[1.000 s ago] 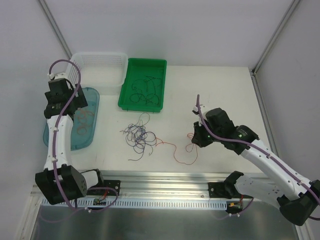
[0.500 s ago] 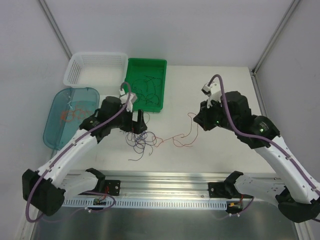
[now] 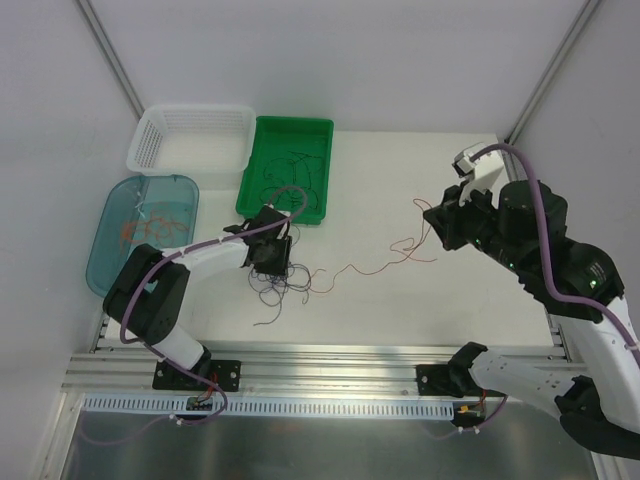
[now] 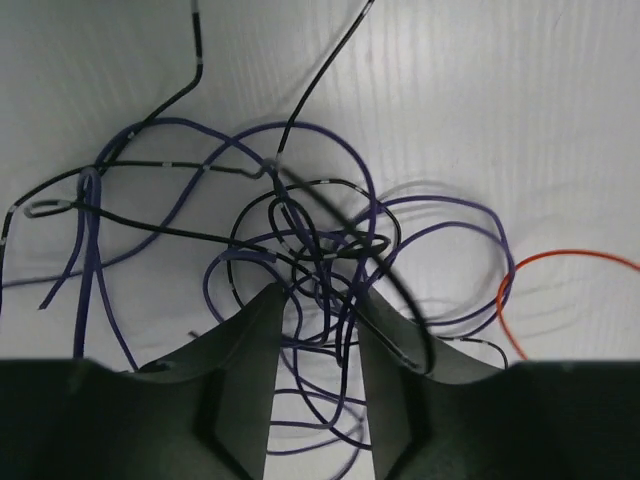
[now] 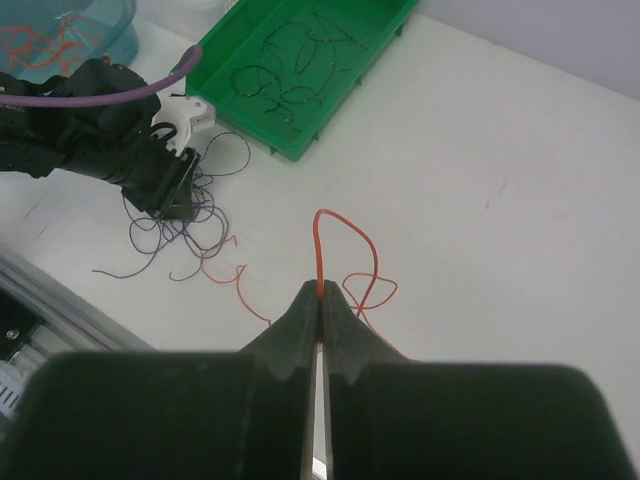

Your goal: Untangle the cables

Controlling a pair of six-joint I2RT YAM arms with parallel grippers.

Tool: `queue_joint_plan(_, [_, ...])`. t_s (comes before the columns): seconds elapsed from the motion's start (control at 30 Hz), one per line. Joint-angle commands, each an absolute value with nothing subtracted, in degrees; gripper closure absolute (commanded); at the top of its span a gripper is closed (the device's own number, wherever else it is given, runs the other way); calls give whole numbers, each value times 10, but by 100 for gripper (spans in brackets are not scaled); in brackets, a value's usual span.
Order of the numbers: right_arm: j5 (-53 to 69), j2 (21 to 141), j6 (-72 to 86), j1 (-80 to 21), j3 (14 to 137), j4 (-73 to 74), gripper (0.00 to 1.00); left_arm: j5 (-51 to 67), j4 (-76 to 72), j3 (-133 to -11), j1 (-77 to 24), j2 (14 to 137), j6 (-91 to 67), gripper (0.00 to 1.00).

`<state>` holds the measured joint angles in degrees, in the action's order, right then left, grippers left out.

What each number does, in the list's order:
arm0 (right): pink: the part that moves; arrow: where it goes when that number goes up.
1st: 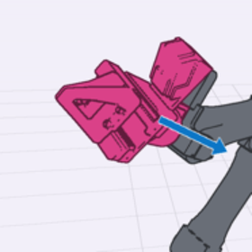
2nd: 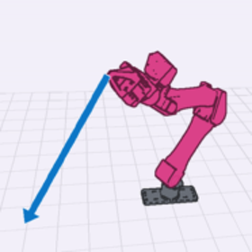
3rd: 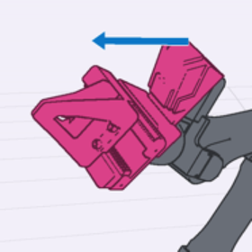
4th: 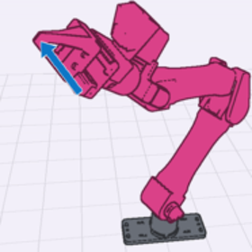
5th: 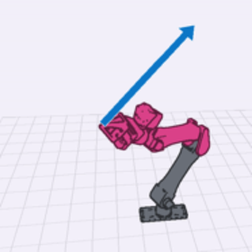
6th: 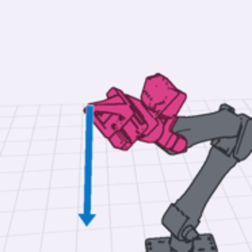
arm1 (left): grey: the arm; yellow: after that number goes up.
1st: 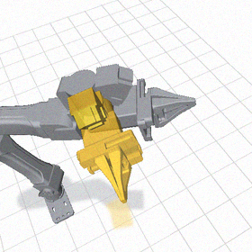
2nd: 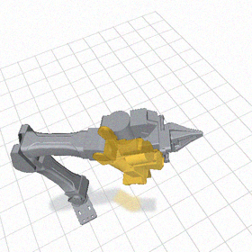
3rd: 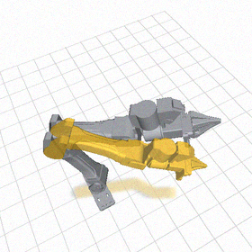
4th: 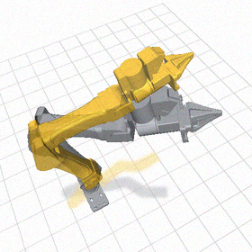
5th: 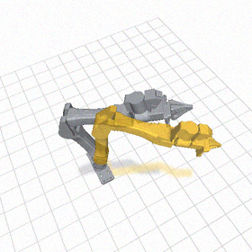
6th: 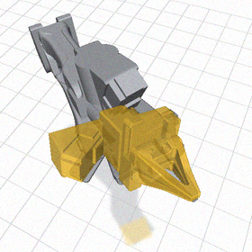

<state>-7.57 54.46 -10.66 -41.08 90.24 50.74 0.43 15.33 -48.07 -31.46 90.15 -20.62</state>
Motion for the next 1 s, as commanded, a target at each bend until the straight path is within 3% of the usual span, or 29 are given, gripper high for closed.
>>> queue_joint_plan(0.0, [-154, 528, -145, -409, 949, 529, 99, -25, 139, -503, -316, 928, -217, 67])
queue_joint_plan(0.23, [-349, 462, -189, -410, 1010, 497, 99, -41, 145, -497, -311, 947, -219, 74])
queue_joint_plan(0.57, [-361, 421, -196, -410, 1027, 472, 99, -35, 149, -495, -302, 939, -224, 72])
queue_joint_plan(0.8, [-215, 437, -85, -410, 870, 457, 99, 37, 149, -502, -317, 843, -223, 37])
queue_joint_plan(0.83, [-188, 442, -73, -409, 851, 449, 99, 43, 149, -504, -329, 811, -215, 22])
queue_joint_plan(0.93, [-145, 451, -46, -410, 796, 423, 99, 65, 149, -519, -358, 743, -203, 2])
queue_joint_plan(0.97, [-138, 455, -40, -410, 775, 412, 99, 75, 145, -526, -365, 727, -200, 1])
